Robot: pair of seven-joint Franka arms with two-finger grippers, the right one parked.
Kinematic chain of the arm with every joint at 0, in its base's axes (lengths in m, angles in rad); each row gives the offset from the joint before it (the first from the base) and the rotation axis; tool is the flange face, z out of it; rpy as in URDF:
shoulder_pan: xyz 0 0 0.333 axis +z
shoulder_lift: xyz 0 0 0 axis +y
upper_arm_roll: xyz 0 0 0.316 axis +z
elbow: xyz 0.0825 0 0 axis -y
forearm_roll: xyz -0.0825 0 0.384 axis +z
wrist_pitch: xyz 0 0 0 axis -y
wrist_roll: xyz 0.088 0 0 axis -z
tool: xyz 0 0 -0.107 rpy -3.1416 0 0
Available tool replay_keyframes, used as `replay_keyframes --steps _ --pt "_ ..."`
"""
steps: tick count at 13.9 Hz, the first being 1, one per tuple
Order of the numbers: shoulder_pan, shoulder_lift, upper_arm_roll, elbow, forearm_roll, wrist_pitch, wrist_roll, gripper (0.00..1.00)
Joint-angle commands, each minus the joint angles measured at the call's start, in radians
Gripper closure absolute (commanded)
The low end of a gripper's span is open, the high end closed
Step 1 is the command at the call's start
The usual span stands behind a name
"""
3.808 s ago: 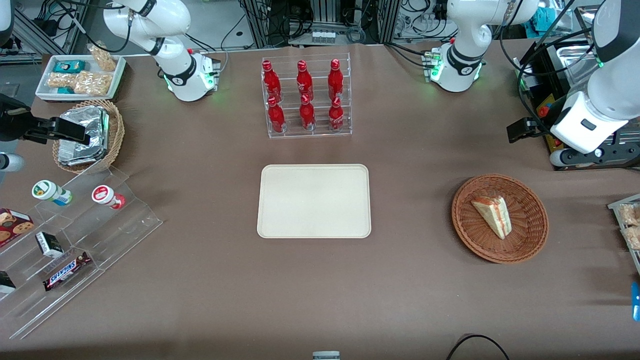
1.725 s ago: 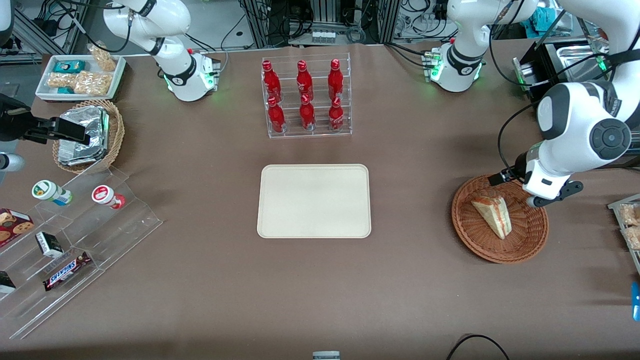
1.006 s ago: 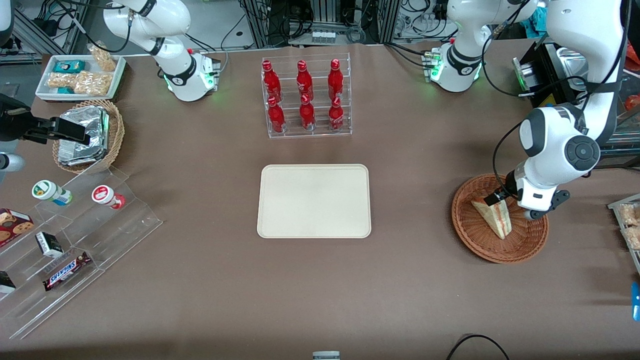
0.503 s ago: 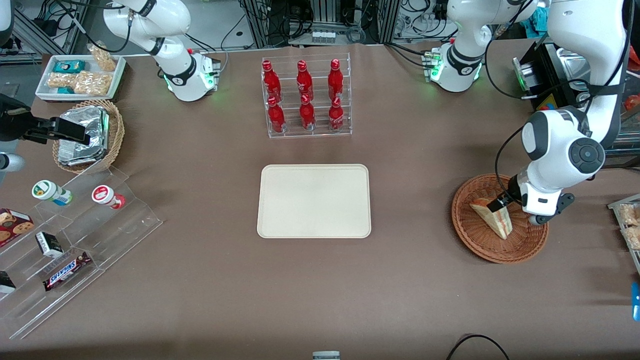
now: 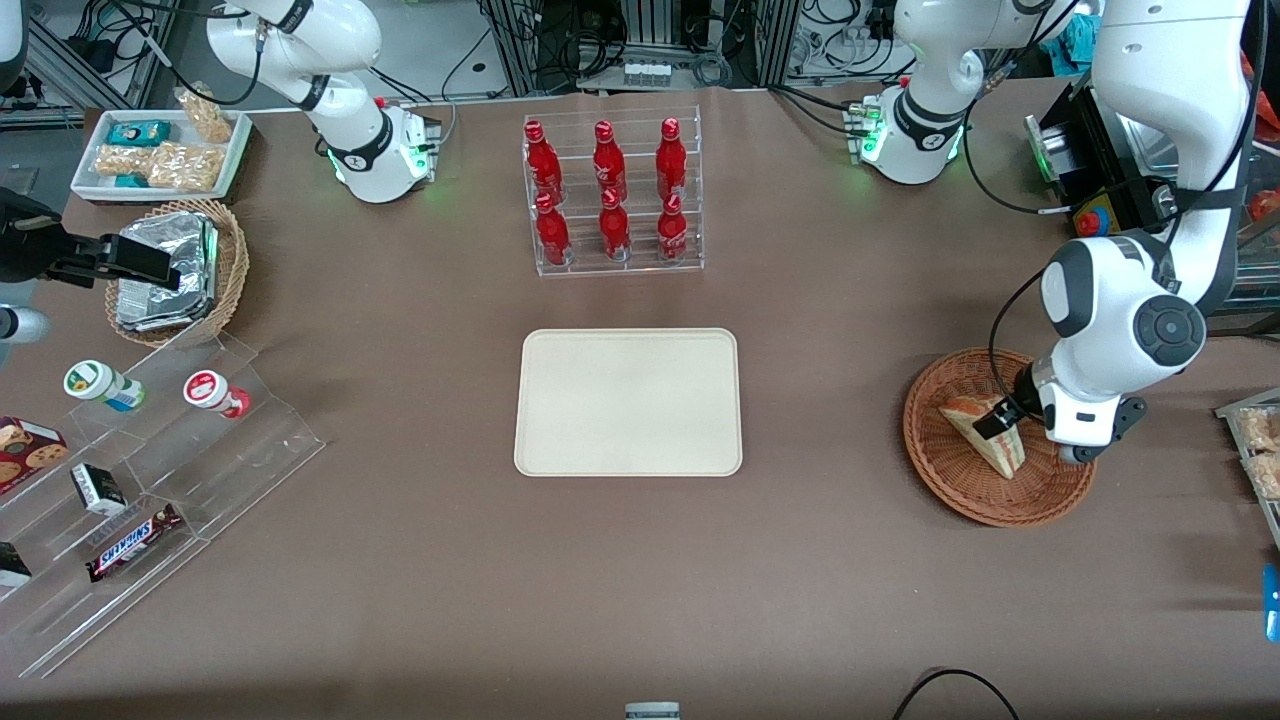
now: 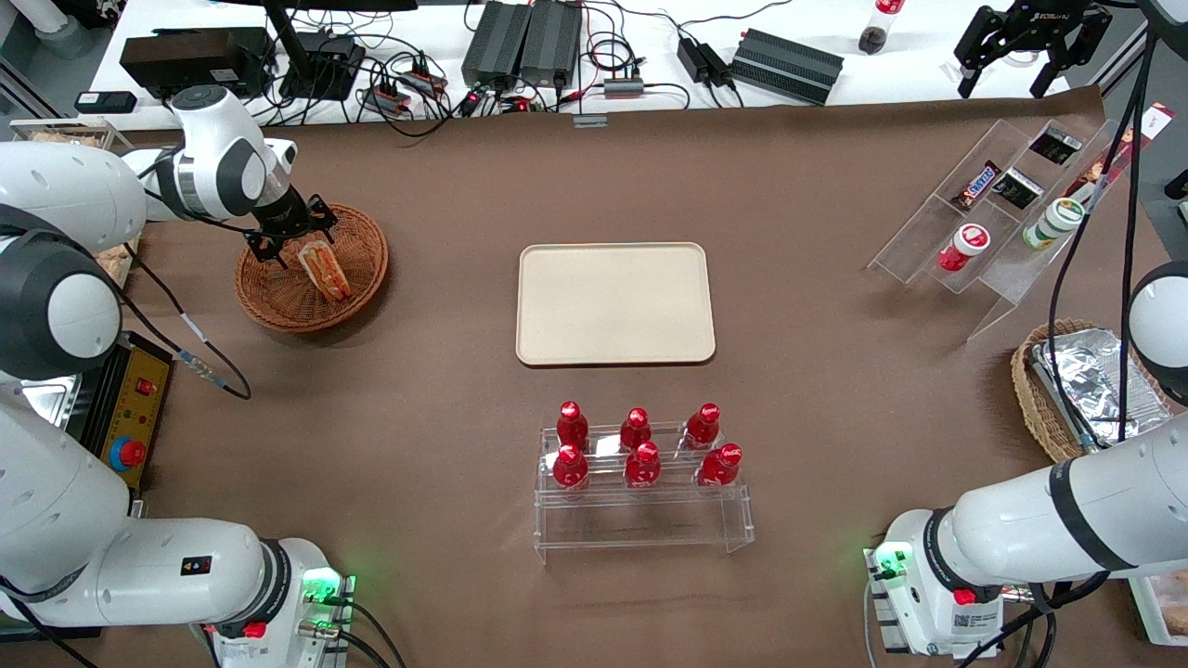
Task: Place sandwich from basket to tray
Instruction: 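Close the left gripper on the wrapped sandwich and lift it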
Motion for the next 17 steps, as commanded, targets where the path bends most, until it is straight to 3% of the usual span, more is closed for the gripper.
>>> replay_keyframes --steps 1,4,5,6,7,8,9,11,17 --pt "0.001 0.044 -0.005 0.032 -0.005 0.005 -0.033 0.0" --pt "0.001 0.058 -0.005 0.028 -0.005 0.005 -0.037 0.0" --pt "0.001 0.064 -0.005 0.028 -0.005 0.004 -0.042 0.07" --pt "-0.001 0.069 -0.005 0.025 0.001 0.002 -0.051 0.34" --pt "-0.001 0.067 -0.005 0.022 0.002 -0.001 -0.053 0.52" --pt "-0.002 0.061 -0.005 0.011 0.002 -0.001 -0.053 0.67" --pt "-0.002 0.057 -0.005 0.009 0.002 -0.004 -0.053 0.75" --pt "-0.002 0.038 -0.005 0.012 0.004 -0.008 -0.044 0.84" --pt "-0.06 -0.055 -0.015 0.064 0.012 -0.168 -0.041 0.86"
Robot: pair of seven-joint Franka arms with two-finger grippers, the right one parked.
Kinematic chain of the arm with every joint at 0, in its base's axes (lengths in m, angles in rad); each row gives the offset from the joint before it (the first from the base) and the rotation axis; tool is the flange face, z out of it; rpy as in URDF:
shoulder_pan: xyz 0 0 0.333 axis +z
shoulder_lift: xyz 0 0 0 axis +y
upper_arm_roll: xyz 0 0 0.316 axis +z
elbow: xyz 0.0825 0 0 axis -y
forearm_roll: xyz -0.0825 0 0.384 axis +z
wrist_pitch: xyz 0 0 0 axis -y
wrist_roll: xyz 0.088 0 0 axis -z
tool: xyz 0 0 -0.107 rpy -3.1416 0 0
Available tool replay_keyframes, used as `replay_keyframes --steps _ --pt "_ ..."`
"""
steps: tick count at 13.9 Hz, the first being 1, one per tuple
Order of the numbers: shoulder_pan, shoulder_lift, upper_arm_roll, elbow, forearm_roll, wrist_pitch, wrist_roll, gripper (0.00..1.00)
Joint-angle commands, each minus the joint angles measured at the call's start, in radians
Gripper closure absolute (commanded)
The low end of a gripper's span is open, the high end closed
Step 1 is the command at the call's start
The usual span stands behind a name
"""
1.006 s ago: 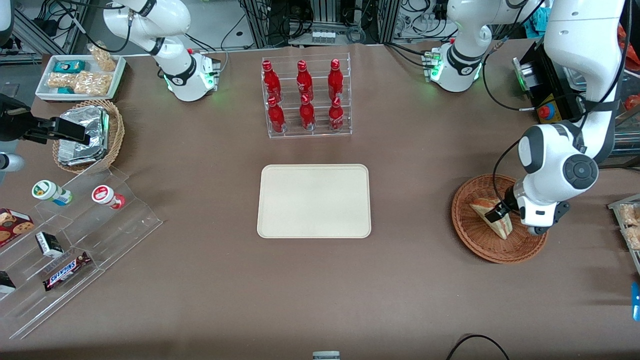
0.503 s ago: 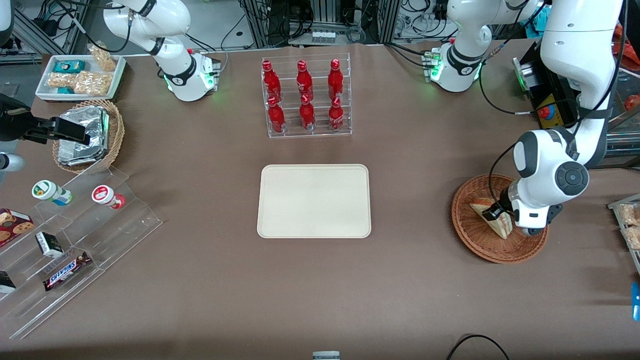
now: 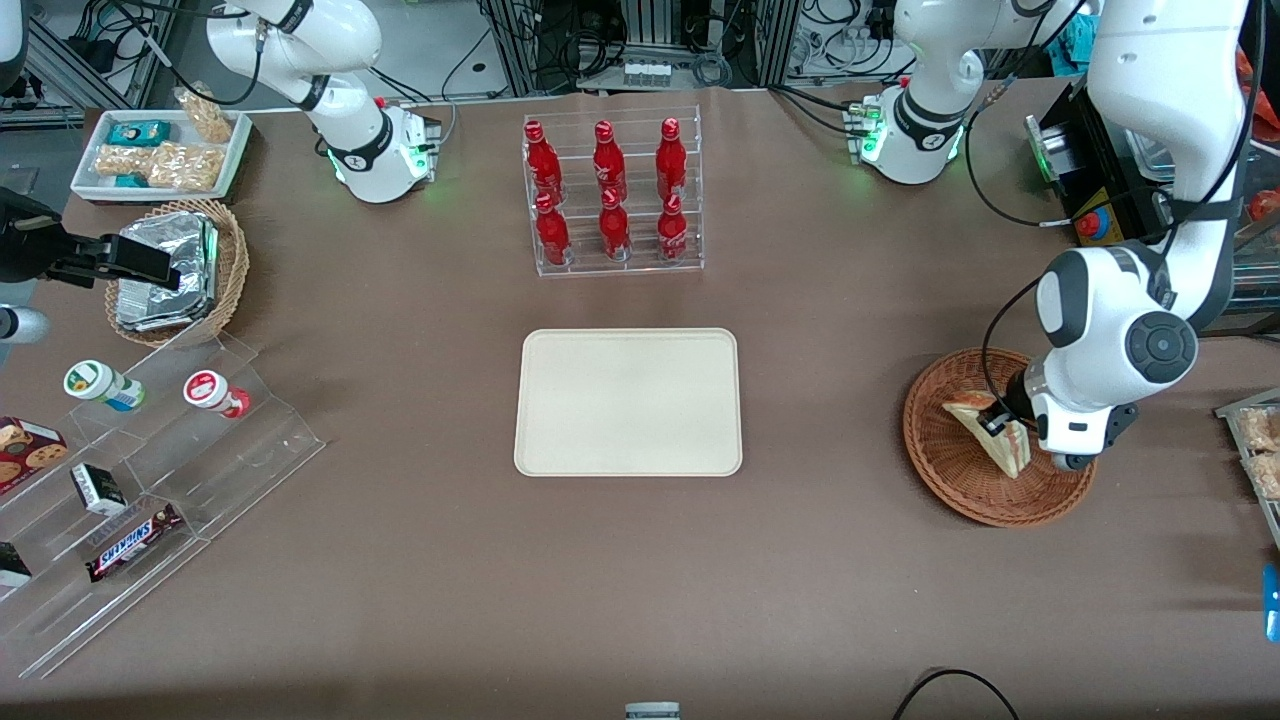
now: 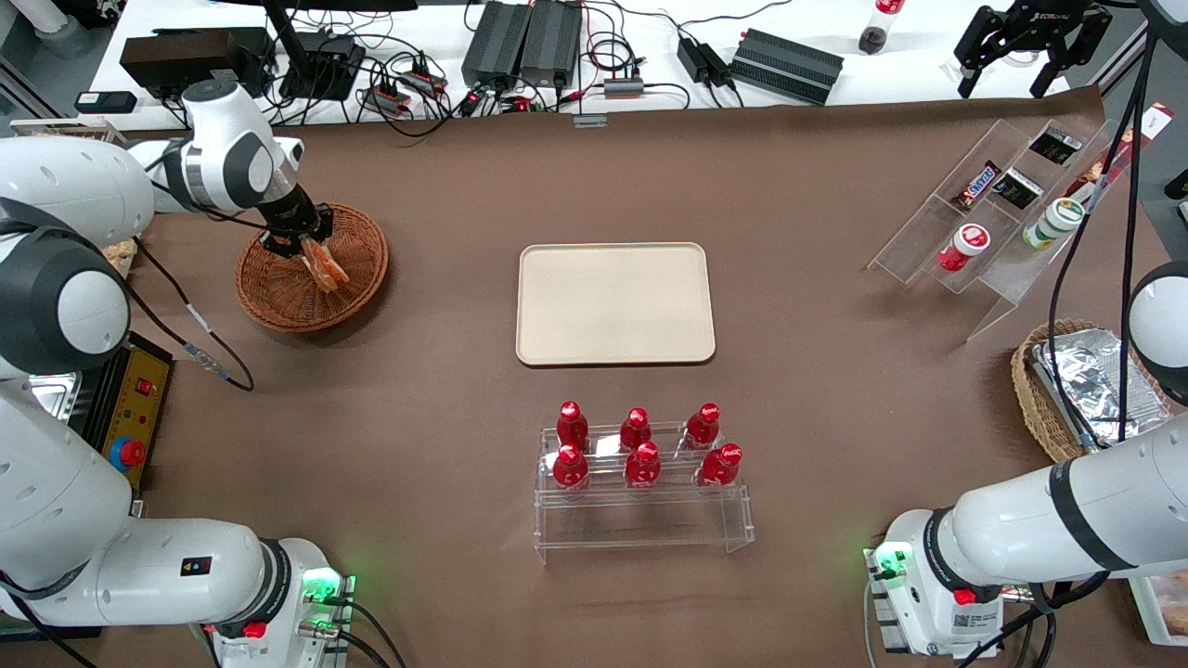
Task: Place sandwich from basket to tray
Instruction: 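Close the left gripper on the wrapped sandwich and lift it, then carry the held sandwich over to the cream tray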
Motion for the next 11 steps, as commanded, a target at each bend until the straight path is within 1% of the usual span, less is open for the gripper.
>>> replay_keyframes --steps 1,3,5,7,10,11 --pt "-0.063 -0.057 0.001 0.023 0.01 -0.095 -0.009 0.86" --pt "-0.124 -0.074 -0.001 0.07 0.01 -0.194 0.041 0.85" --pt "-0.173 -0.052 -0.001 0.121 0.009 -0.289 0.127 0.84" --pt "-0.228 -0.051 -0.007 0.13 0.004 -0.293 0.149 0.84" --pt "-0.362 -0.04 -0.01 0.144 -0.011 -0.29 0.131 0.84" --pt "-0.409 -0.023 -0.01 0.167 -0.038 -0.287 0.115 0.84"
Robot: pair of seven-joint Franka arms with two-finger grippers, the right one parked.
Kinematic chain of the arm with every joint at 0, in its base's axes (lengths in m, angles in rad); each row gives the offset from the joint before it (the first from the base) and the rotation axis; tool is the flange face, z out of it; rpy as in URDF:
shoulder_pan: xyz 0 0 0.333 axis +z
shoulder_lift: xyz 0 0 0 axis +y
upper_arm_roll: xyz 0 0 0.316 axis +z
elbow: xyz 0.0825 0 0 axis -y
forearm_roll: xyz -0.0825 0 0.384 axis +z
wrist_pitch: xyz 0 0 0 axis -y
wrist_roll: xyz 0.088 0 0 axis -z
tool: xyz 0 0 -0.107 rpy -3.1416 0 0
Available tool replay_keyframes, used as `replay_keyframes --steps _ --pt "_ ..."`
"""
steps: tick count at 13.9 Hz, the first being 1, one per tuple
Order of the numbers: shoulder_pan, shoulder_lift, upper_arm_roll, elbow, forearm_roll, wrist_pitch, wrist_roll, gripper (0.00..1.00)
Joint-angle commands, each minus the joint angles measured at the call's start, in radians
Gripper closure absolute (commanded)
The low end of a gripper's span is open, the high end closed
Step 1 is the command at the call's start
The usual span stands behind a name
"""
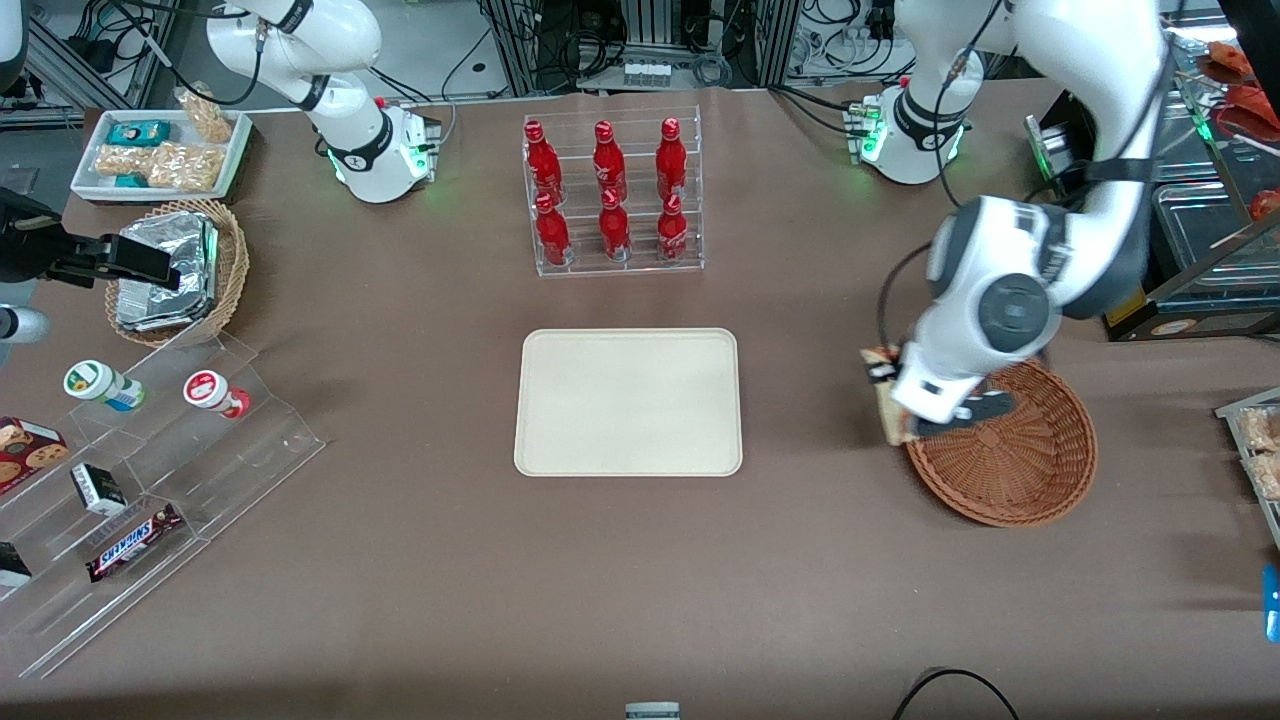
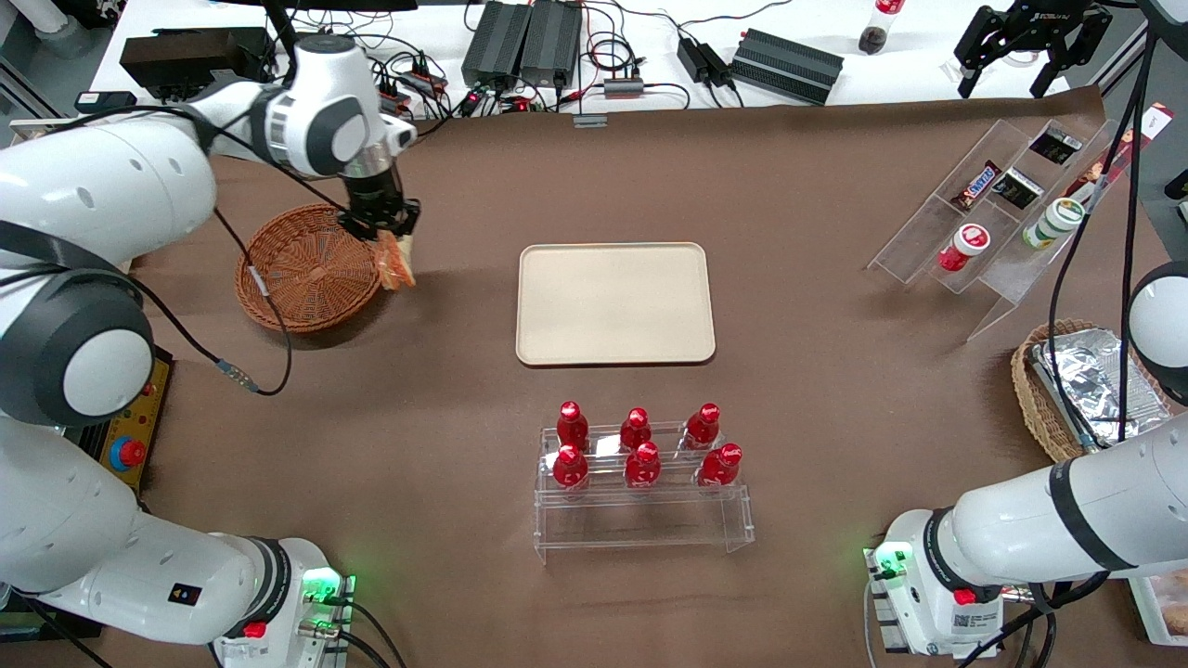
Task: Place sandwich from basket to tray
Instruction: 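Carry the held sandwich over to the cream tray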
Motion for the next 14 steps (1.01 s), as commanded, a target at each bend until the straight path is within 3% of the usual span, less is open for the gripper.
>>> replay_keyframes --steps 1,5,9,14 --pt "-0.124 0.058 0.011 0.088 -0.061 -0.023 -0.011 0.83" --pt "-0.27 0.194 0.011 0.172 -0.13 0.02 -0.026 0.81" --pt "-0.331 0.314 0.011 0.316 -0.164 0.028 -0.112 0.81" --pt "-0.358 0.391 -0.012 0.381 -0.163 0.04 -0.149 0.77"
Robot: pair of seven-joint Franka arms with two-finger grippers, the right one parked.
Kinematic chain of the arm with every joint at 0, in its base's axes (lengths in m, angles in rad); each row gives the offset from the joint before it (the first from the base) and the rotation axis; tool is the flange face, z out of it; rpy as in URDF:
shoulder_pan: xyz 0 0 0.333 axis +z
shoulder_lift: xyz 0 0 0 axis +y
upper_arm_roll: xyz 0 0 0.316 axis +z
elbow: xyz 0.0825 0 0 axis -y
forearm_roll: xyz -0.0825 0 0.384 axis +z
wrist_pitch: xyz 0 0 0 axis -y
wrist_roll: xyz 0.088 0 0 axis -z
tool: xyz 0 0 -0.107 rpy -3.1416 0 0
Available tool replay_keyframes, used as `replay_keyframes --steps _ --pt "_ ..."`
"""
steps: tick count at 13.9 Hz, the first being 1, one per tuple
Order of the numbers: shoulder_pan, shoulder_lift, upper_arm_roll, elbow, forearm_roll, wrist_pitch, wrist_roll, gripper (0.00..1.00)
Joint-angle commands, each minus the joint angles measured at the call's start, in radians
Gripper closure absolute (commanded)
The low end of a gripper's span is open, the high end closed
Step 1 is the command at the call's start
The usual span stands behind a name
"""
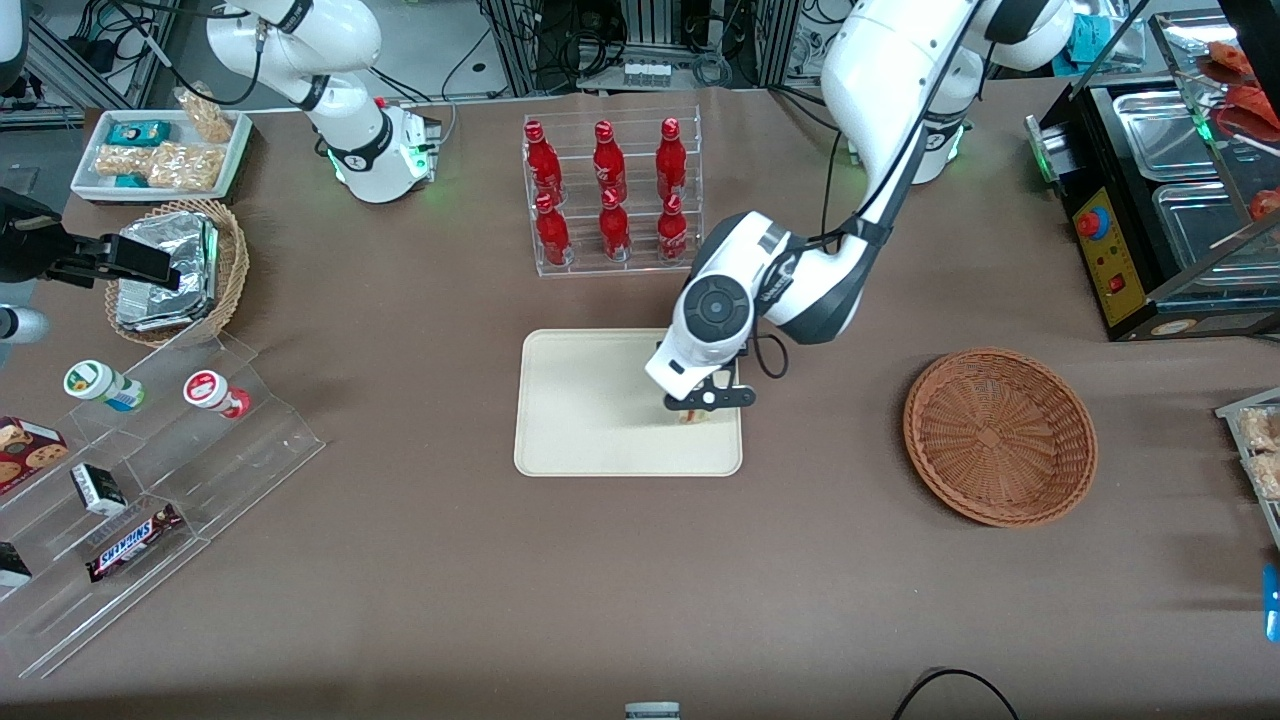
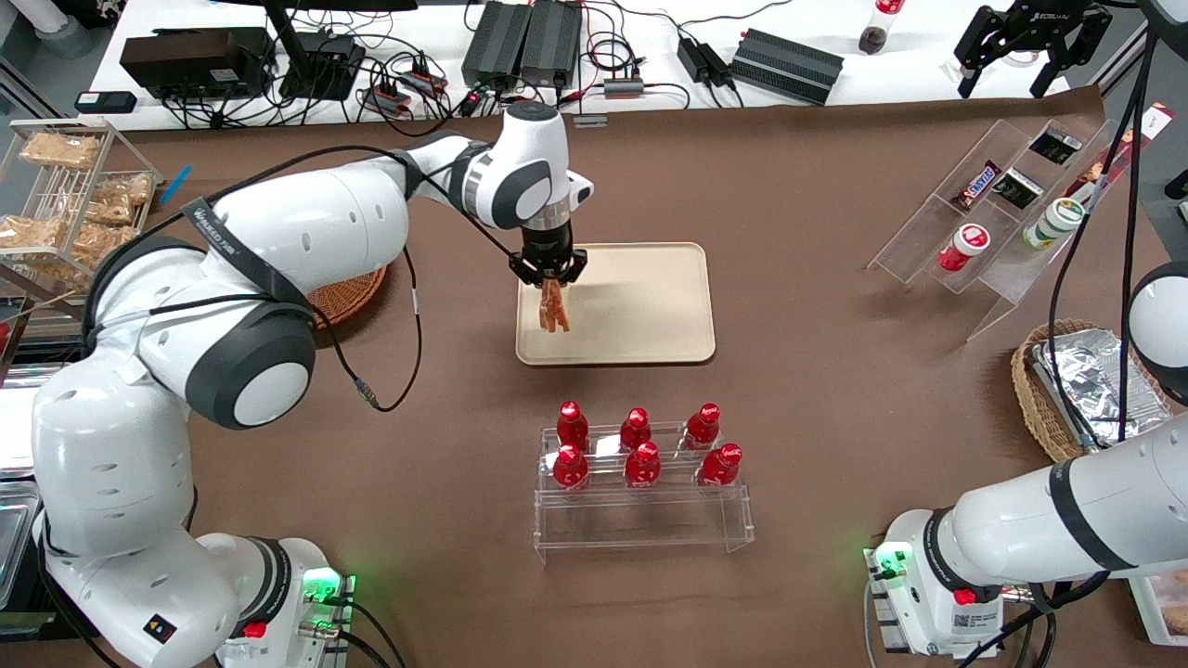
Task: Place sandwich from basket to tray
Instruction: 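Carry the held sandwich over to the cream tray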
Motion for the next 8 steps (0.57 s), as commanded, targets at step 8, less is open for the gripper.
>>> replay_keyframes --steps 8 --pt "-0.096 0.154 -0.001 0.193 -0.005 0.039 -0.143 0.72"
